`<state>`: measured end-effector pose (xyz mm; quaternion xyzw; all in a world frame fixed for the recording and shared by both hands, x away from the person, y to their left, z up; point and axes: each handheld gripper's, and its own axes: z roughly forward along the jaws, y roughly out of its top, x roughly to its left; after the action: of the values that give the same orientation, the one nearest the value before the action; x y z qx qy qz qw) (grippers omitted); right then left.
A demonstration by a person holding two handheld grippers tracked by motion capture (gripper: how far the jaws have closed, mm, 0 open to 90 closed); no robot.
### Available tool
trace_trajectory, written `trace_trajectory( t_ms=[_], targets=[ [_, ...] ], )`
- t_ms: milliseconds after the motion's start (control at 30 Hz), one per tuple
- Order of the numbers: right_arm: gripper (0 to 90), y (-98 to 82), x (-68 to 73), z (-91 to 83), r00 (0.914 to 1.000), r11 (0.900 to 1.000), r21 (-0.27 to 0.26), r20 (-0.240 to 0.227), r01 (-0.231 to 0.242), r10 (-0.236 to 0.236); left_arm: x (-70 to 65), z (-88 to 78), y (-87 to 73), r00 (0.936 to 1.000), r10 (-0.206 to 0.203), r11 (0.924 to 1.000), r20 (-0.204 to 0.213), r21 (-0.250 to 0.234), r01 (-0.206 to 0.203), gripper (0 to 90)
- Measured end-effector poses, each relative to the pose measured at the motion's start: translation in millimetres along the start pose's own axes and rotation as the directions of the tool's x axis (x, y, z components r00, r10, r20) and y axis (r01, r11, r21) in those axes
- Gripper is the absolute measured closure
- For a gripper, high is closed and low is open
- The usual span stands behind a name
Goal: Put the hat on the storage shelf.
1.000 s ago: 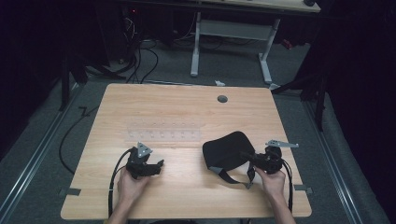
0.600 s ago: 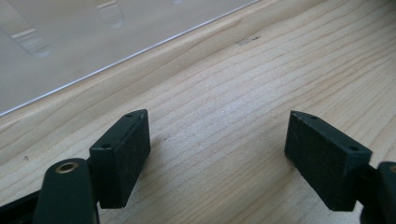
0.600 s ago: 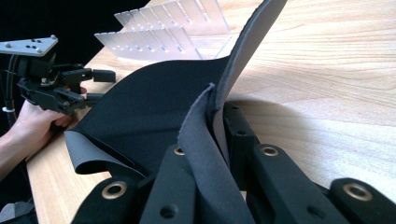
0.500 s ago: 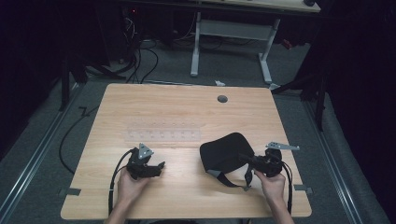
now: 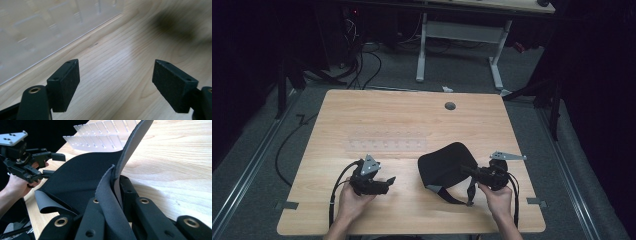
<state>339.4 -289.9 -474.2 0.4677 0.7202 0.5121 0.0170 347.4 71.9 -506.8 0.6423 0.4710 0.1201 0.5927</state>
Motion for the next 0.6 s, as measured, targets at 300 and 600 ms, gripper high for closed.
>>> trace_trajectory(
  t_ms=[300, 600],
  targets=[
    [84.7, 4.3, 10.3, 11.2, 0.9997, 1.0, 0.02, -0.02, 0.013, -0.012, -31.7, -1.0, 0.9, 0.9921, 0.074, 0.9972, 0.101, -0.002, -0.074, 21.8],
    [84.6, 9.1, 19.7, 20.5, 0.9992, 0.998, 0.049, -0.021, 0.036, -0.035, -48.0, 5.4, -4.1, 0.9818, 0.141, 0.9898, 0.128, 0.003, -0.142, 22.3]
  ],
)
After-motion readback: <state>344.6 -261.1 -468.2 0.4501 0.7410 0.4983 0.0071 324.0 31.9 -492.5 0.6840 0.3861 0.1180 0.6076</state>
